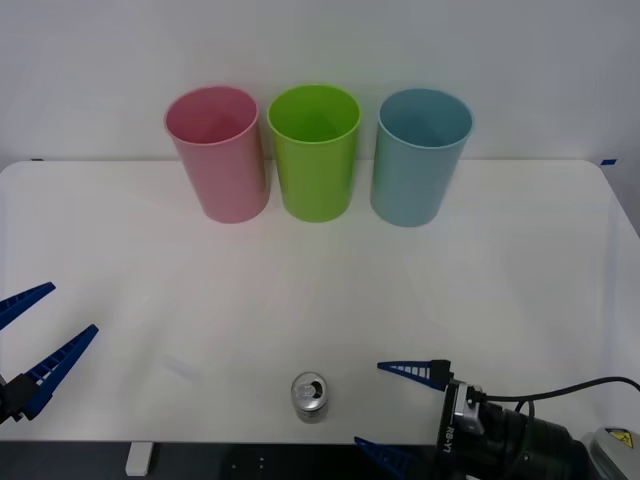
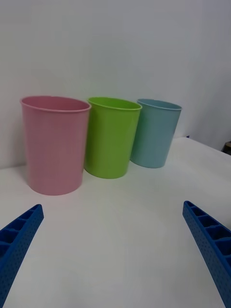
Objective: Grasp the object on the table and drop it into the matching bin: aluminum can to the light blue bin, PET bottle to the pink bin.
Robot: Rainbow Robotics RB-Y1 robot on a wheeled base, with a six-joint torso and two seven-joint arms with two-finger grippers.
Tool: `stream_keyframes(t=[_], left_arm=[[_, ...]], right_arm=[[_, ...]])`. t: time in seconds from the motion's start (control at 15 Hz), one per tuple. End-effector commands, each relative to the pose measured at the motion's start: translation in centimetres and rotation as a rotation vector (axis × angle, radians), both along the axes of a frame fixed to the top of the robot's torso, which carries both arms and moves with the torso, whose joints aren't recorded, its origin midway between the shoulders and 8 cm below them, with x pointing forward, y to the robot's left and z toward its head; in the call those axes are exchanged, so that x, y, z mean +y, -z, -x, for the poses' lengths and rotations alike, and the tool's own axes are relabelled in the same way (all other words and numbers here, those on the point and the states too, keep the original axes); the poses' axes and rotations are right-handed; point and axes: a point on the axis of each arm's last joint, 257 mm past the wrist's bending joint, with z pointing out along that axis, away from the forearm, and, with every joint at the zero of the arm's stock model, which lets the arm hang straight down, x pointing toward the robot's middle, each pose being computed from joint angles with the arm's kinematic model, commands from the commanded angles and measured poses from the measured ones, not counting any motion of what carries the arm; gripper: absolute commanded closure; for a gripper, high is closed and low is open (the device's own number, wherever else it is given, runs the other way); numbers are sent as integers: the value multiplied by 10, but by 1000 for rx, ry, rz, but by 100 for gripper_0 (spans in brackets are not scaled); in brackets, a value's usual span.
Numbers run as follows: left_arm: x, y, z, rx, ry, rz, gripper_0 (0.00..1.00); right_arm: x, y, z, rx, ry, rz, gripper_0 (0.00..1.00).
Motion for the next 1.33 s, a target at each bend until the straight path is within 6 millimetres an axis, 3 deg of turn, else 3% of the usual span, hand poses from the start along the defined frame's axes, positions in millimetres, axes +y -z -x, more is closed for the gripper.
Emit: stream_keyframes(t=[0.07, 1.0, 1.33], left_arm=[[0, 0, 0, 0, 0, 0, 0], [0, 0, 0, 0, 0, 0, 0], [0, 0, 0, 0, 0, 0, 0]], right_arm=[[13, 6, 0, 4, 10, 5, 0], [77, 8, -18, -5, 49, 3, 0], [85, 14, -23, -10, 74, 27, 0]])
